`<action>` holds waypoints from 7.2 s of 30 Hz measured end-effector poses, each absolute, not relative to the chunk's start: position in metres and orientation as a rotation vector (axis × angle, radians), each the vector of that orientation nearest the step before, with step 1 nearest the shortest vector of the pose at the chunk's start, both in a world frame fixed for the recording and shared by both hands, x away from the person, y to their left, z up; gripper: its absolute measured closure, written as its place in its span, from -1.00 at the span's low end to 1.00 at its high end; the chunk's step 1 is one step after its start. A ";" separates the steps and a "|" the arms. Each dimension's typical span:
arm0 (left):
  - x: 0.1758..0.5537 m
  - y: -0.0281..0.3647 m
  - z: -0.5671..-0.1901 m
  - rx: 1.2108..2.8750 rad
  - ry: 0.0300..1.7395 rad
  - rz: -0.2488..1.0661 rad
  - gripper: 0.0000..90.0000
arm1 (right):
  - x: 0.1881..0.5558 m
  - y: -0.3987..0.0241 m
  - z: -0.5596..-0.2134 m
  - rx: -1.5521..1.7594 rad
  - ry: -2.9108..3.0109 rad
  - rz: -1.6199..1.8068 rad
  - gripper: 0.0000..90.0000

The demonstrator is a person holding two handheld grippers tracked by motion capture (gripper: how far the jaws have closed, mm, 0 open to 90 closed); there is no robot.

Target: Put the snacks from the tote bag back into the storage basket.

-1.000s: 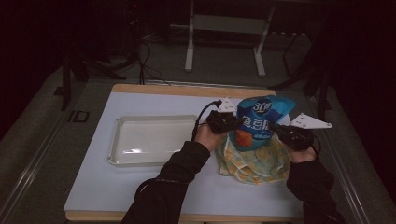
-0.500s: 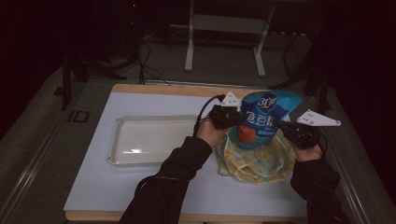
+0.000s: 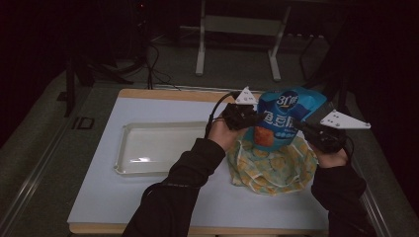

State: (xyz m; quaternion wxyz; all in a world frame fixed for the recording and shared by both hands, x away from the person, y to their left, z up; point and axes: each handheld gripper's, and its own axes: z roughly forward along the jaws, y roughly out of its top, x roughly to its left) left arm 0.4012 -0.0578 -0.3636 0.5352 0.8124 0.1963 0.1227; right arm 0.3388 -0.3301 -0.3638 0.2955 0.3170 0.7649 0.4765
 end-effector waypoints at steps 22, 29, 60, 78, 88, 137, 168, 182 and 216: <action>0.391 -0.028 -0.326 1.891 0.474 0.346 0.97 | 0.336 -0.304 -0.324 0.756 2.012 1.282 1.00; 0.386 -0.008 -0.316 1.891 0.485 0.376 0.97 | 0.337 -0.287 -0.316 0.725 2.019 1.301 1.00; 0.358 0.090 -0.309 1.851 0.607 0.442 0.97 | 0.343 -0.192 -0.303 0.559 2.110 1.328 1.00; 0.340 0.138 -0.319 1.844 0.657 0.463 0.97 | 0.340 -0.144 -0.311 0.499 2.155 1.352 1.00; 0.334 0.158 -0.341 1.851 0.698 0.451 0.97 | 0.338 -0.123 -0.333 0.485 2.187 1.360 1.00; 0.338 0.185 -0.438 1.861 0.787 0.324 0.97 | 0.345 -0.094 -0.421 0.532 2.312 1.303 0.99; 0.330 0.191 -0.443 1.846 0.836 0.317 0.10 | 0.348 -0.103 -0.423 0.635 2.359 1.395 0.30; 0.321 0.199 -0.451 1.816 0.846 0.238 -0.67 | 0.345 -0.113 -0.421 0.648 2.406 1.412 -0.69; 0.257 0.193 -0.450 1.772 0.829 0.236 -0.67 | 0.310 -0.191 -0.414 0.674 2.324 1.418 -0.69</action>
